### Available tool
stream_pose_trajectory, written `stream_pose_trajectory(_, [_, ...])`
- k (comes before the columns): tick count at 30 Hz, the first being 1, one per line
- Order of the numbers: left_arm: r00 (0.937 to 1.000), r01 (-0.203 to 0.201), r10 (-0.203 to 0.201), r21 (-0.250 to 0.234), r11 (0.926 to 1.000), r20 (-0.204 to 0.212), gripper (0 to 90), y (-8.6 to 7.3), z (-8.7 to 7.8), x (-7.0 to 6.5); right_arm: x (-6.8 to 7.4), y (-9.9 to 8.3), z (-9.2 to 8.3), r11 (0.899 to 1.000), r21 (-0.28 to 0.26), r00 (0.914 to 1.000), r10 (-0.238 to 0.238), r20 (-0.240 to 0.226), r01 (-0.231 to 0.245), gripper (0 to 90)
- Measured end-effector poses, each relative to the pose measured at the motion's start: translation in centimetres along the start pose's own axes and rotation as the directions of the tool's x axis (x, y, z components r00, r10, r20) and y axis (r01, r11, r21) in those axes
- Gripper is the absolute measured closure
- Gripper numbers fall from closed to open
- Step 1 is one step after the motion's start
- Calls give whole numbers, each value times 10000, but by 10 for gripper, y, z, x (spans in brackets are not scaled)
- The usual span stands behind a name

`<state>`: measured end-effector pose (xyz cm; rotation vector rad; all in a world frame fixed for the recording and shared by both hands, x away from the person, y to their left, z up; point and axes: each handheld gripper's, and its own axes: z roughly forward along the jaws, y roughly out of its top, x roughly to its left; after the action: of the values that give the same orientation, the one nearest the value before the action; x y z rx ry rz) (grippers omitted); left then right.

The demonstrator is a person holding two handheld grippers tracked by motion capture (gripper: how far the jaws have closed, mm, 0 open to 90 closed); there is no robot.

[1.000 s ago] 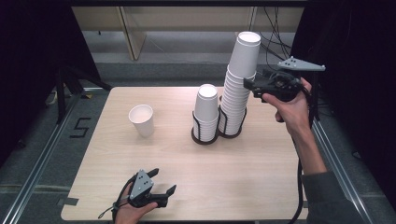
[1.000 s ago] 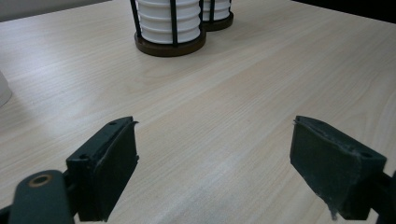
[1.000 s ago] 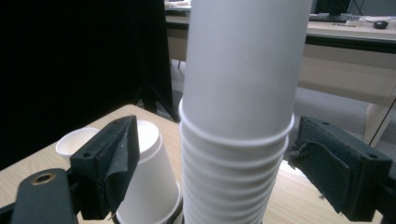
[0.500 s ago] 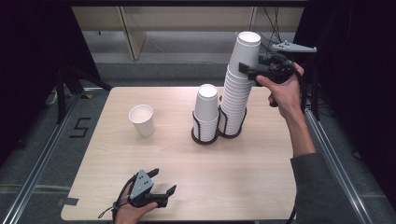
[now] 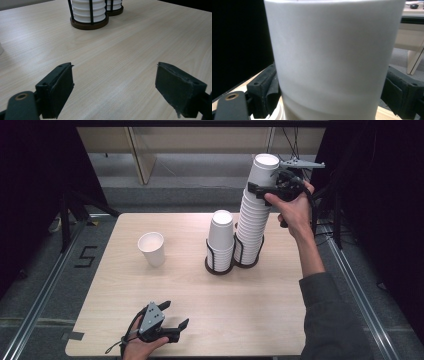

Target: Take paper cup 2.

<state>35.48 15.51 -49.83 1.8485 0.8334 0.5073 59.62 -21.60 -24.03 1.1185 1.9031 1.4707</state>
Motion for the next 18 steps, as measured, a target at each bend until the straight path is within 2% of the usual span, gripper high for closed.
stream_pose_trajectory(5, [10000,-8,8,16,10000,3,145,0,0,0,3,5,-2,9999,107,9999,-78,123,76,156])
stream_pose_trajectory(11, [10000,-18,18,-20,10000,58,145,0,1,-1,6,21,-11,9992,-322,9990,-235,385,247,160])
stream_pose_trajectory(18, [10000,-27,27,55,10000,40,145,0,0,0,9,40,-22,9962,-842,9983,-164,554,211,161])
